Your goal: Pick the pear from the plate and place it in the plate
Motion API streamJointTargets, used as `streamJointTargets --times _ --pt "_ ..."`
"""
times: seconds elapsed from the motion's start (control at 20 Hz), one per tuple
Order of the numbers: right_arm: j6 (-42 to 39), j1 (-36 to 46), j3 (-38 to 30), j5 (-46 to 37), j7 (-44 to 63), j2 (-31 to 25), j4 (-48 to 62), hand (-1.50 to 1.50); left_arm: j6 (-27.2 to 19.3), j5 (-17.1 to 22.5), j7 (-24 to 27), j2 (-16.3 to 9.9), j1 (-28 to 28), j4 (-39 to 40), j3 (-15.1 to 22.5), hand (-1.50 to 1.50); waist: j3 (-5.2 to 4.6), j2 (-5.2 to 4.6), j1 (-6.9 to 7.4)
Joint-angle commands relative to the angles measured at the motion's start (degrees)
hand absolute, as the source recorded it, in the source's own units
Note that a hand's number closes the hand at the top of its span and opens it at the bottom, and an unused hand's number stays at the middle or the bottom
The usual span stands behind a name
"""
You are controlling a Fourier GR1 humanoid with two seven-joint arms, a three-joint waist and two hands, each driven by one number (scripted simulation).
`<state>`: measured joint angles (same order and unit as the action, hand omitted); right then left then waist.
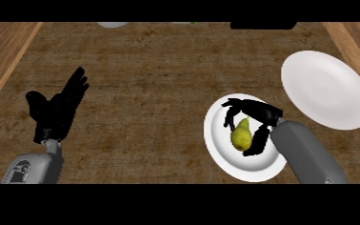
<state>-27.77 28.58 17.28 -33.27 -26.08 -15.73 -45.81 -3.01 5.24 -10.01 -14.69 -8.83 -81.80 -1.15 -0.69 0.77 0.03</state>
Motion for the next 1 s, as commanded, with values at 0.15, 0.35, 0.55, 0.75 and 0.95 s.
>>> streamJointTargets --times 0.15,0.35,0.55,0.75,0.95 --pt "3.68 -7.41 -2.28 0.43 4.58 1.82 -11.12 1.5 1.86 -0.3 2.46 -0.07 1.62 1.34 -1.42 0.0 0.65 -0.57 -0.6" --pt "11.79 -14.31 3.3 -6.87 -3.45 -4.82 -20.92 1.5 -1.21 -1.42 -1.14 0.78 -0.17 0.81 -1.17 0.0 0.62 -0.04 -2.44" --pt "20.16 -20.12 4.34 -11.58 -8.36 -11.81 -32.62 1.5 0.2 -0.39 1.19 -0.53 2.32 0.65 -2.79 0.0 0.57 0.21 -3.41" --pt "26.48 -24.24 -6.39 -3.9 -10.03 -12.86 -42.45 1.5 -0.49 -0.74 -0.24 -0.38 2.31 -0.38 -2.63 0.0 0.64 0.2 -4.01" --pt "31.74 -29.98 -15.54 1.52 -8.6 -12.79 -49.82 1.5 0.23 0.01 0.51 -0.63 2.83 -0.84 -3.28 0.0 0.64 -0.03 -3.39"
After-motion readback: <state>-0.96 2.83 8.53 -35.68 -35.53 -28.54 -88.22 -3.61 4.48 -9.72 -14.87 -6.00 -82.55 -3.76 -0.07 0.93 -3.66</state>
